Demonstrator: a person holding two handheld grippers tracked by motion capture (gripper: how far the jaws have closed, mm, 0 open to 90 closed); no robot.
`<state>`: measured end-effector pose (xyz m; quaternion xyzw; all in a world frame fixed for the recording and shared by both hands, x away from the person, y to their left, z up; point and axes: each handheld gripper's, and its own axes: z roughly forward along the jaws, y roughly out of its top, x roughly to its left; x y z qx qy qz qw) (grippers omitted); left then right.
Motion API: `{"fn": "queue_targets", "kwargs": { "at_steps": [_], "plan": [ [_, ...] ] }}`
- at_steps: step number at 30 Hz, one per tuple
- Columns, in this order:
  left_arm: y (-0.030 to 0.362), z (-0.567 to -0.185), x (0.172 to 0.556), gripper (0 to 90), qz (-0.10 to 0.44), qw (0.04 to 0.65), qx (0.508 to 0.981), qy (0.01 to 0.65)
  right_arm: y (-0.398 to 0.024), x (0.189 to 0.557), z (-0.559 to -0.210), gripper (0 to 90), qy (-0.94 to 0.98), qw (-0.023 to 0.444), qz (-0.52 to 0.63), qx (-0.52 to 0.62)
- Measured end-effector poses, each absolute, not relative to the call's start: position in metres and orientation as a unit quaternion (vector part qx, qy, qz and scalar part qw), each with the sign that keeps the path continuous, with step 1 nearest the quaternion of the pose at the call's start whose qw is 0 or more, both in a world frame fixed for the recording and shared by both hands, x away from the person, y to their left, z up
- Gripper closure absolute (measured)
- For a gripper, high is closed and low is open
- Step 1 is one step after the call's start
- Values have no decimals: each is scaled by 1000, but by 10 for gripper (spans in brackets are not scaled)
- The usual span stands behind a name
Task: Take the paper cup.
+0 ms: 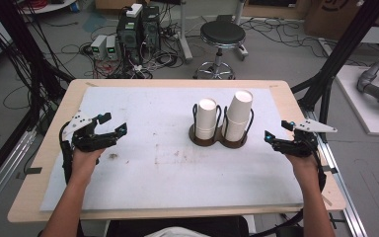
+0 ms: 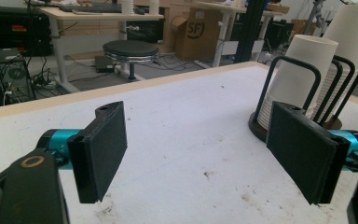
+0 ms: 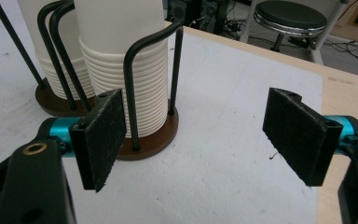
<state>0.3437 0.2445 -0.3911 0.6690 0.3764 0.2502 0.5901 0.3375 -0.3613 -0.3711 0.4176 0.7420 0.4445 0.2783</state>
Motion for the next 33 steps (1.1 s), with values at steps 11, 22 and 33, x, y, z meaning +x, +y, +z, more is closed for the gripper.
{"fn": "queue_targets", "kwargs": {
  "at_steps": [11,22,33],
  "plan": [
    [240,-394,342,207,246,585,677,373,-360,338,-371,219,741,281,447,414],
    [231,-394,345,208,238,593,677,364,-334,323,-362,245,747,263,480,378],
    [223,-400,348,209,231,585,688,362,-295,317,-357,498,751,245,523,321]
  ]
}}
